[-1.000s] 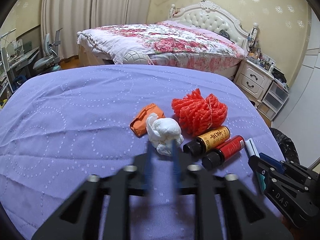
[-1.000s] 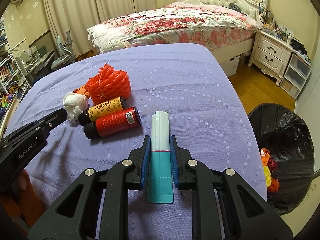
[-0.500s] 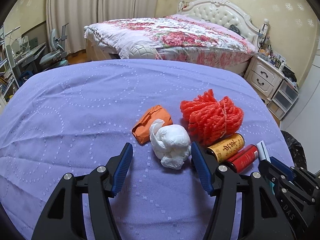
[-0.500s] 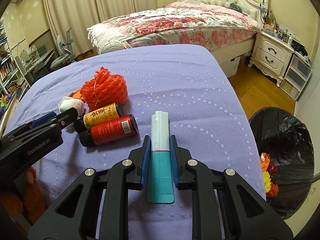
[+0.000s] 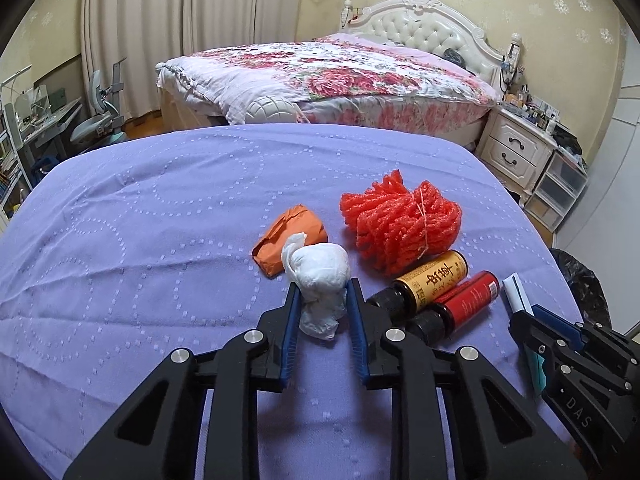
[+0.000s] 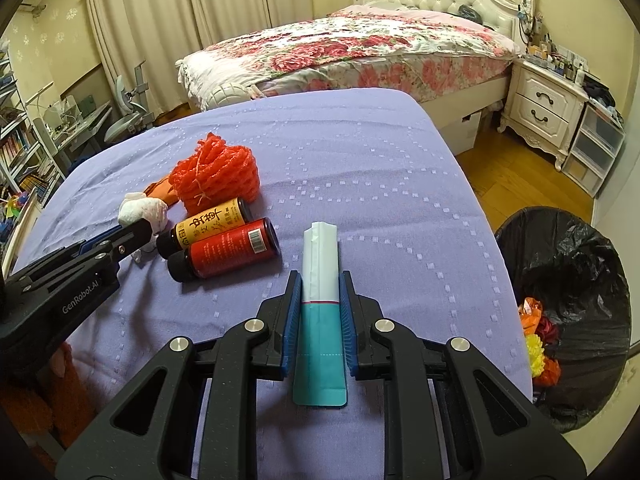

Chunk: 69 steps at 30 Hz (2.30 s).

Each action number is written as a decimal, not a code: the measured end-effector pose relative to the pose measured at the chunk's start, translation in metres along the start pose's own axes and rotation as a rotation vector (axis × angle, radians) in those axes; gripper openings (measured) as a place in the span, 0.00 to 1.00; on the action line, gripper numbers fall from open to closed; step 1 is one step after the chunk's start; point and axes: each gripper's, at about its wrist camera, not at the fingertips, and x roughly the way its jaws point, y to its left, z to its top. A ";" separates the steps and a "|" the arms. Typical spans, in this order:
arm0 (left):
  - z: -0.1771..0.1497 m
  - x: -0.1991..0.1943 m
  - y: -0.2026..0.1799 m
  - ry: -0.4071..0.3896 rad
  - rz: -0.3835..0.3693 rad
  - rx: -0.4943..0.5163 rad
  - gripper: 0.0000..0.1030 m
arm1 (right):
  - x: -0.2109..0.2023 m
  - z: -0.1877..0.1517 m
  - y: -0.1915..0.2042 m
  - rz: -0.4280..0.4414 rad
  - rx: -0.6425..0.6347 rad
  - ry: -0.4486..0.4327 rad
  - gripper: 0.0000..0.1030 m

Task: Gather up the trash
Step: 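Carry the tissue and teal tube over the black bin with both tools, then open both tools to drop the tissue and tube into the bin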

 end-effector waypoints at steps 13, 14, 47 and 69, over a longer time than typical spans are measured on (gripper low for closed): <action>-0.023 -0.039 -0.010 -0.043 -0.053 0.002 0.23 | -0.030 -0.017 -0.006 -0.006 0.001 -0.038 0.18; -0.025 -0.042 -0.014 -0.048 -0.061 0.009 0.23 | -0.034 -0.018 -0.008 -0.009 0.005 -0.045 0.18; -0.017 -0.015 -0.226 -0.082 -0.262 0.328 0.23 | -0.088 -0.041 -0.194 -0.261 0.296 -0.136 0.18; -0.012 0.026 -0.273 -0.017 -0.248 0.386 0.55 | -0.067 -0.039 -0.242 -0.302 0.387 -0.127 0.31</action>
